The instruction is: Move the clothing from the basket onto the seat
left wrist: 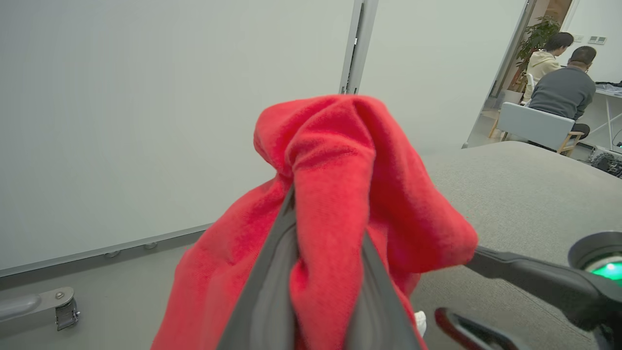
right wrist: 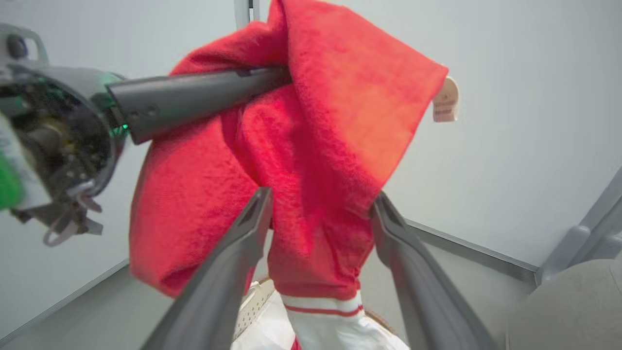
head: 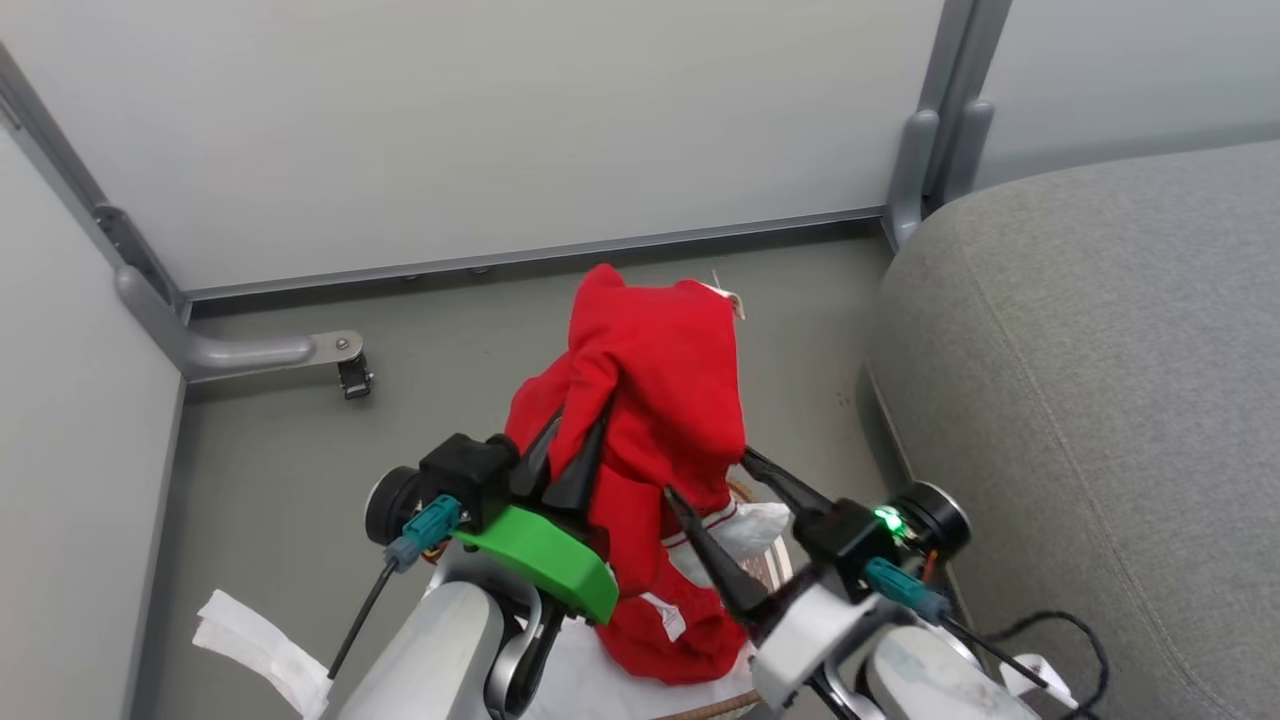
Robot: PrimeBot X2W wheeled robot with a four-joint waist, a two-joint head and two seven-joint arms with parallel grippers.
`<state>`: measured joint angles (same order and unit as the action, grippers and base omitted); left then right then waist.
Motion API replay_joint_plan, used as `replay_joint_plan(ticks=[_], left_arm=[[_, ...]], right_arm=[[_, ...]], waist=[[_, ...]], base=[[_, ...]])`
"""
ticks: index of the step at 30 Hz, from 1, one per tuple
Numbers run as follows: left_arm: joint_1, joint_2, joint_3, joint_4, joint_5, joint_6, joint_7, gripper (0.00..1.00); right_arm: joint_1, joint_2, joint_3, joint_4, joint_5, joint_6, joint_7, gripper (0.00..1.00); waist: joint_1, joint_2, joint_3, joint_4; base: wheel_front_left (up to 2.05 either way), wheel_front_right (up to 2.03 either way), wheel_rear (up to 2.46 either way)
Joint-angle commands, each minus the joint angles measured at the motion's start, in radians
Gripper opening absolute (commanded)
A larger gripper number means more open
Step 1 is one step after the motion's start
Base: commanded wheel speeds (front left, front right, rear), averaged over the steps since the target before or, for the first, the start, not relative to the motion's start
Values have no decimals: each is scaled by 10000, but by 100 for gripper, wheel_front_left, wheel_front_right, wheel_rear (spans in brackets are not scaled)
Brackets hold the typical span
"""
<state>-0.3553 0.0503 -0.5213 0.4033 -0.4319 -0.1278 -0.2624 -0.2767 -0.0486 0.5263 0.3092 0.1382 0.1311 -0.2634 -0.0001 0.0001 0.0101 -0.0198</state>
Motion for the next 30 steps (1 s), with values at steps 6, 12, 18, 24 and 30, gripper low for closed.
replay_joint_plan(ticks=[6,12,18,24,30], left_arm=[[-276,18,-526,47,-317,-28,-36,0],[-412,14,-1138,-57,-833,73,-36,0],[-516,6,-1799,-82,-1413,102,-36,0],[-555,6,-2398,43,-2178,55,-22,0],[-638,4,-2727,173,-2482,124,-15,0]], right_arm=[[-1088,-50,997,662,408,-7,-22,100],[-1598,-41,1418,1300,493,-7,-20,100],[-1968,-38,1561,1839,431,-8,-20,100],[-2310,-35,1405,2143,330,-8,-20,100],[-2350,-27,1443,2213,821,-10,-21,0]], waist=[[1,-1,149,595],[1,-1,199,1114],[1,-1,205,1499],[1,-1,166,1827],[1,-1,134,2030]], base=[[0,0,0],[0,0,0],[0,0,0],[0,0,0],[0,0,0]])
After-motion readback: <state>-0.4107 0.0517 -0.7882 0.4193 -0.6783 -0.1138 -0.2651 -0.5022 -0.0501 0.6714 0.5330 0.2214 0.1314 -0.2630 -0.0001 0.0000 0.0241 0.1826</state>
